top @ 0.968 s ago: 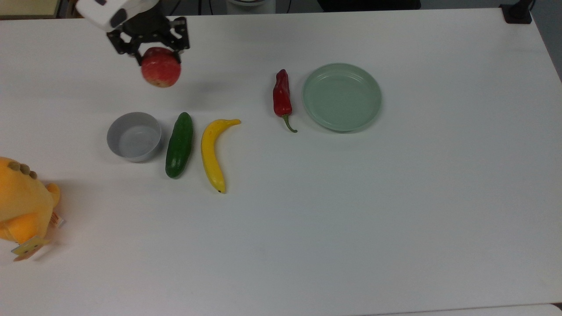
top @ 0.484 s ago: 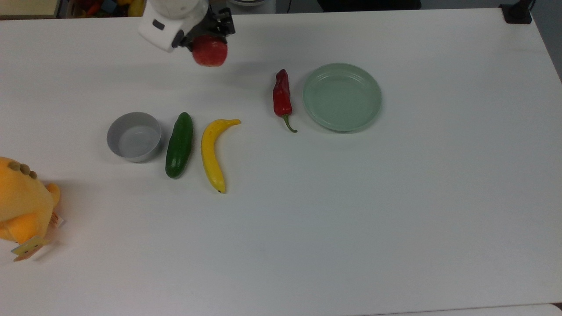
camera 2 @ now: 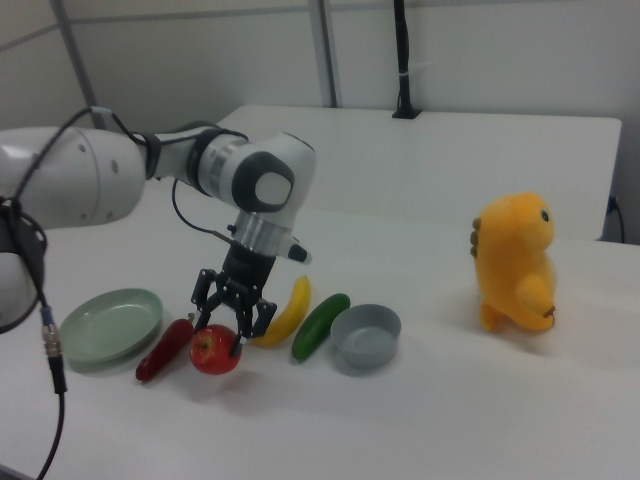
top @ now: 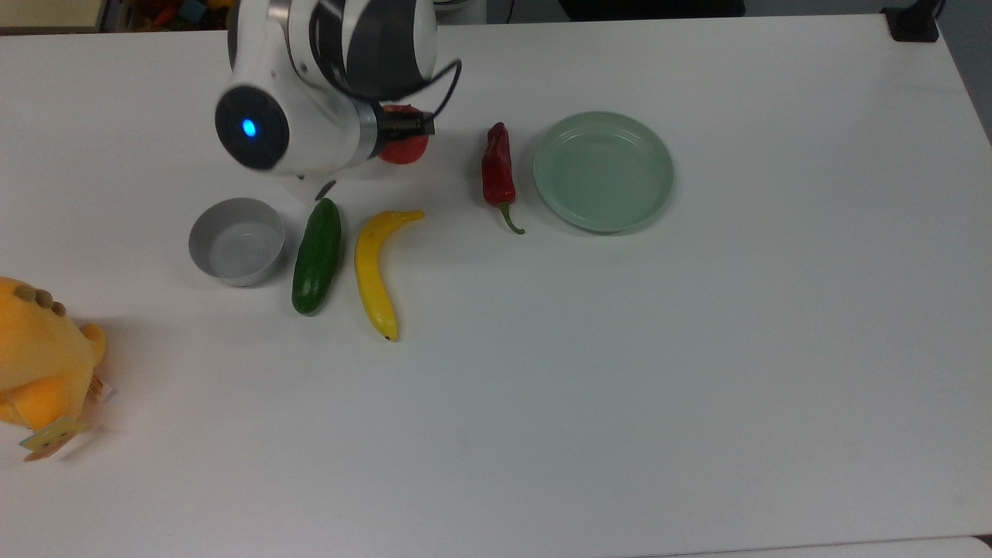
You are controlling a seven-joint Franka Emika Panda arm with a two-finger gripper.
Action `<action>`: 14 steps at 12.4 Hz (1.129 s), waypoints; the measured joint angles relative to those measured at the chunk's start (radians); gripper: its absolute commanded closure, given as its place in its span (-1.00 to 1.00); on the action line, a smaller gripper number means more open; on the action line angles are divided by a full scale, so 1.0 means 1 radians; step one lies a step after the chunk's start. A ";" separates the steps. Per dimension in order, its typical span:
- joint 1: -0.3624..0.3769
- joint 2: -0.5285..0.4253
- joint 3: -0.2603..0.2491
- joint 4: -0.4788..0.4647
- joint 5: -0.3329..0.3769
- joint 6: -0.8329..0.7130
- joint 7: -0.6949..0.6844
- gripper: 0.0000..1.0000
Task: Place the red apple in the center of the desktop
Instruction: 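Carry the apple toward the open table space beside the chili pepper and lower it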
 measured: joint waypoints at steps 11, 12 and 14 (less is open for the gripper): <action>0.005 0.133 0.004 0.127 0.004 -0.066 0.095 -0.66; 0.005 0.133 0.004 0.127 0.004 -0.066 0.096 -0.76; 0.005 0.135 0.004 0.128 0.004 -0.065 0.096 -1.00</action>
